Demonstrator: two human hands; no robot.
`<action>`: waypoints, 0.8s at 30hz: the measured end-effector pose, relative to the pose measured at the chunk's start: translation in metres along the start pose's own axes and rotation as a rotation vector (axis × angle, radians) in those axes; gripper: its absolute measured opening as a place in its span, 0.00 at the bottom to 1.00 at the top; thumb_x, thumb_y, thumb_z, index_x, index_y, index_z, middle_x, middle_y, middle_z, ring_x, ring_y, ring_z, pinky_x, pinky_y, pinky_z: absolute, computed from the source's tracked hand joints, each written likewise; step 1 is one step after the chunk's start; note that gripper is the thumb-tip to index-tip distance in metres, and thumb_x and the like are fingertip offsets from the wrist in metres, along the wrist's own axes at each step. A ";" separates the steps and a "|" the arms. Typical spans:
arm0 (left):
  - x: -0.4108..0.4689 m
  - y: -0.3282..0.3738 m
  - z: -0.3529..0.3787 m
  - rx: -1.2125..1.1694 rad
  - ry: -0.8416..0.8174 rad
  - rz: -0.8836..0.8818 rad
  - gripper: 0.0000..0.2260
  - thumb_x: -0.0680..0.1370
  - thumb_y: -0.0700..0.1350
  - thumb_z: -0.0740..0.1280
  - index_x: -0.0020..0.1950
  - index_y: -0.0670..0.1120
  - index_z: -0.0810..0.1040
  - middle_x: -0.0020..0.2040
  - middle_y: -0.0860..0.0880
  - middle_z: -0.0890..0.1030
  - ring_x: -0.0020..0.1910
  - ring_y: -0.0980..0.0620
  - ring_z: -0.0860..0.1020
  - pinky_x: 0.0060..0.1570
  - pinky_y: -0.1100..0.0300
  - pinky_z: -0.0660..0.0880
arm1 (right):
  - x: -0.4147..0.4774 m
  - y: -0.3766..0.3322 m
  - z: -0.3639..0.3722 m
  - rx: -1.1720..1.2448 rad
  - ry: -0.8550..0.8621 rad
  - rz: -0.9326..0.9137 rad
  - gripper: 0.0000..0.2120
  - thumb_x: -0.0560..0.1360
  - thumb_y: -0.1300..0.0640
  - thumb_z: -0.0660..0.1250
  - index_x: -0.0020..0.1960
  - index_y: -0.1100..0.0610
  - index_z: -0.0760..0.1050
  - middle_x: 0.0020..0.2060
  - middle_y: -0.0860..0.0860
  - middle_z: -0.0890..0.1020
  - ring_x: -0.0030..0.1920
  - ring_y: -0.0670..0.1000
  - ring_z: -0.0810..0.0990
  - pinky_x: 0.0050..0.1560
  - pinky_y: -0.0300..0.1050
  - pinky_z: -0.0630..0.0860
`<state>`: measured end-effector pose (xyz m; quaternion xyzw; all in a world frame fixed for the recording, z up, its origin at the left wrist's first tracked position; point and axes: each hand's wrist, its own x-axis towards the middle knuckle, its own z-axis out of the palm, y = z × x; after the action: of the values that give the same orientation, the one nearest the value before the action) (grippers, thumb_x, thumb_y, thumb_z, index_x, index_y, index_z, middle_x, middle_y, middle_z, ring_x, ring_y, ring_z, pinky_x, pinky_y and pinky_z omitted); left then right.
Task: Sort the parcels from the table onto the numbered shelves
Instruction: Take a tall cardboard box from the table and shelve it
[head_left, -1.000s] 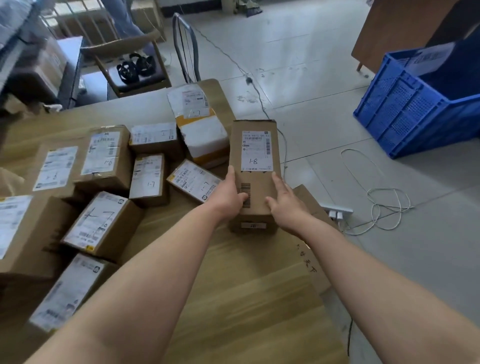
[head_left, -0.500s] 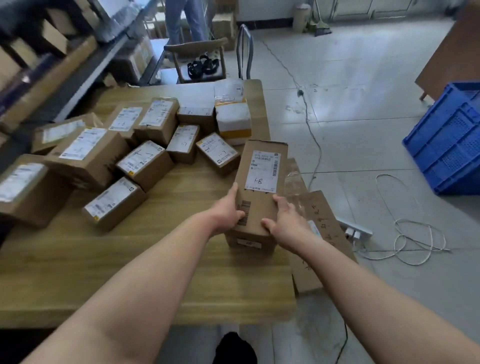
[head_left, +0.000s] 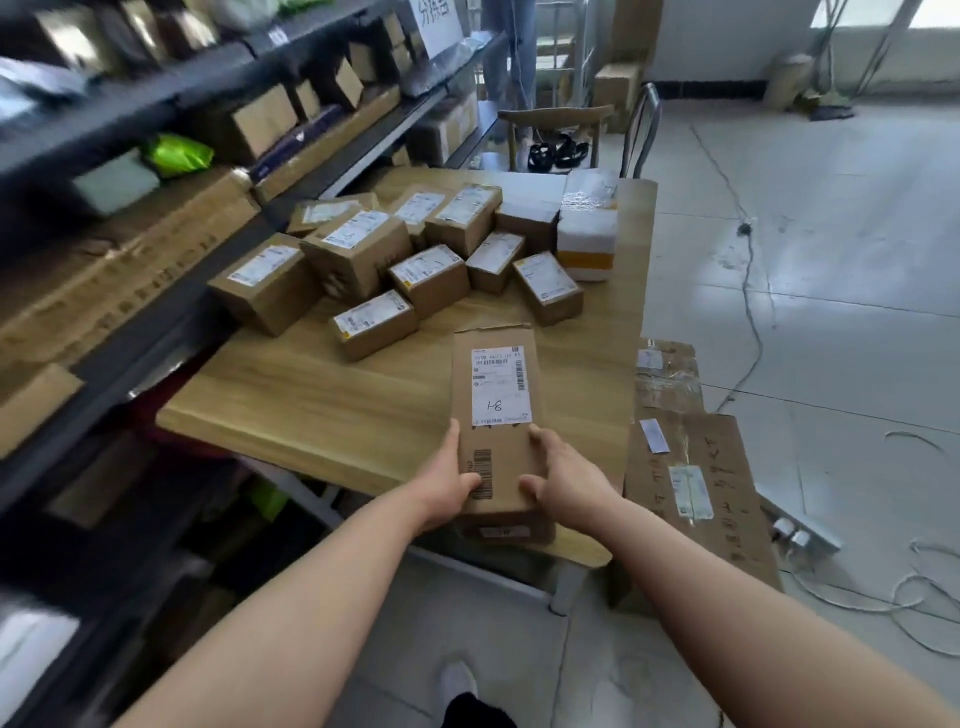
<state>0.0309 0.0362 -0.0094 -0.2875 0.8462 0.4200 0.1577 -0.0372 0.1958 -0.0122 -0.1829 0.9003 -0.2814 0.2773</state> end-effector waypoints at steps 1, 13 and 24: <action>-0.002 -0.006 -0.004 -0.027 0.022 -0.008 0.38 0.79 0.41 0.66 0.80 0.51 0.43 0.75 0.45 0.64 0.70 0.48 0.67 0.67 0.59 0.61 | 0.001 -0.004 0.003 -0.011 -0.007 -0.021 0.33 0.77 0.50 0.65 0.76 0.46 0.53 0.70 0.52 0.69 0.65 0.55 0.72 0.62 0.49 0.69; 0.023 -0.021 -0.057 -0.204 0.065 -0.060 0.34 0.81 0.42 0.63 0.80 0.56 0.47 0.75 0.47 0.65 0.67 0.45 0.72 0.60 0.49 0.73 | 0.041 -0.036 -0.001 0.026 0.051 0.010 0.32 0.78 0.49 0.63 0.77 0.46 0.51 0.71 0.51 0.70 0.65 0.55 0.73 0.56 0.46 0.71; 0.052 -0.044 -0.051 -0.350 -0.097 0.023 0.32 0.83 0.42 0.58 0.79 0.58 0.42 0.72 0.49 0.70 0.54 0.57 0.73 0.49 0.65 0.72 | 0.057 -0.042 0.008 0.306 -0.091 0.091 0.39 0.77 0.48 0.65 0.75 0.34 0.40 0.71 0.50 0.67 0.59 0.52 0.77 0.63 0.54 0.73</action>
<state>0.0158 -0.0440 -0.0329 -0.2801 0.7550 0.5759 0.1409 -0.0702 0.1323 -0.0146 -0.1101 0.8407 -0.3939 0.3549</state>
